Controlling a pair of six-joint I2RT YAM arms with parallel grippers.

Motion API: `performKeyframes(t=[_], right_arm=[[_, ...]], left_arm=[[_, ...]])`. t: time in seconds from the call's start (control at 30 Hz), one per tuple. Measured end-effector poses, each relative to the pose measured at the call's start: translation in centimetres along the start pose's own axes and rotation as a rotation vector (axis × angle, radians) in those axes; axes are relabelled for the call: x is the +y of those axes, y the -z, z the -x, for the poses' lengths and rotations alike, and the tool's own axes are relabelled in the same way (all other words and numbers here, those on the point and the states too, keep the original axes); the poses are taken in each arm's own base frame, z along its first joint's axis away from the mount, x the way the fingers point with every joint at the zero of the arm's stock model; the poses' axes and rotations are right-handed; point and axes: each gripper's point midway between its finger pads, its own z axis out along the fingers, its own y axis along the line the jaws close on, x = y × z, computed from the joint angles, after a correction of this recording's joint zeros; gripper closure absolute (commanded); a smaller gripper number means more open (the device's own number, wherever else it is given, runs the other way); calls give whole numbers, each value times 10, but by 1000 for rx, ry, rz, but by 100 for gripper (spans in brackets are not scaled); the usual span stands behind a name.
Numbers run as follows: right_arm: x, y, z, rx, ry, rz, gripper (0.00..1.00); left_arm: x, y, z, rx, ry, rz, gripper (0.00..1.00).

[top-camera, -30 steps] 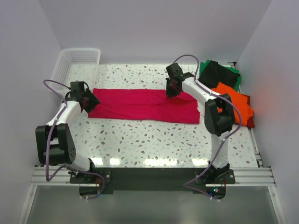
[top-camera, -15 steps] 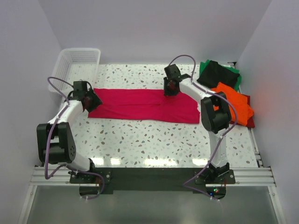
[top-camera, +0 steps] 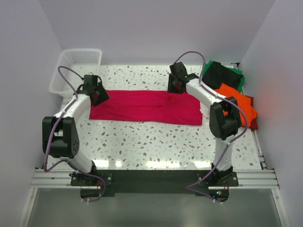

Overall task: Fold and stack the t-shirts
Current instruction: Fold the tshirt

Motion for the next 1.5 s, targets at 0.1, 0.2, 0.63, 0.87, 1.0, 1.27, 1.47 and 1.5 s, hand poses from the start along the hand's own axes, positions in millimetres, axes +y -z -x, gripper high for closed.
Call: performKeyframes(t=[0.1, 0.2, 0.63, 0.87, 1.0, 1.27, 1.47, 1.5], right_arm=[[-7, 1, -14, 31, -25, -25, 58], [-15, 5, -31, 77, -47, -52, 57], [-45, 15, -71, 172, -120, -184, 55], [-67, 14, -86, 197, -179, -273, 56], [-72, 13, -85, 191, -211, -290, 56], [-75, 13, -86, 187, -233, -310, 56], [-76, 13, -88, 191, -249, -321, 57], [-77, 13, -89, 190, -255, -325, 57]], left_arm=[[0, -14, 5, 7, -24, 31, 44], [2, -35, 7, 36, -55, 73, 43], [2, -75, 14, 115, -128, 171, 40], [6, -73, 10, 135, -134, 191, 39], [7, -72, 6, 153, -143, 192, 39], [15, -66, -5, 204, -153, 220, 39], [17, -64, -9, 216, -160, 237, 39], [17, -65, -11, 217, -162, 239, 39]])
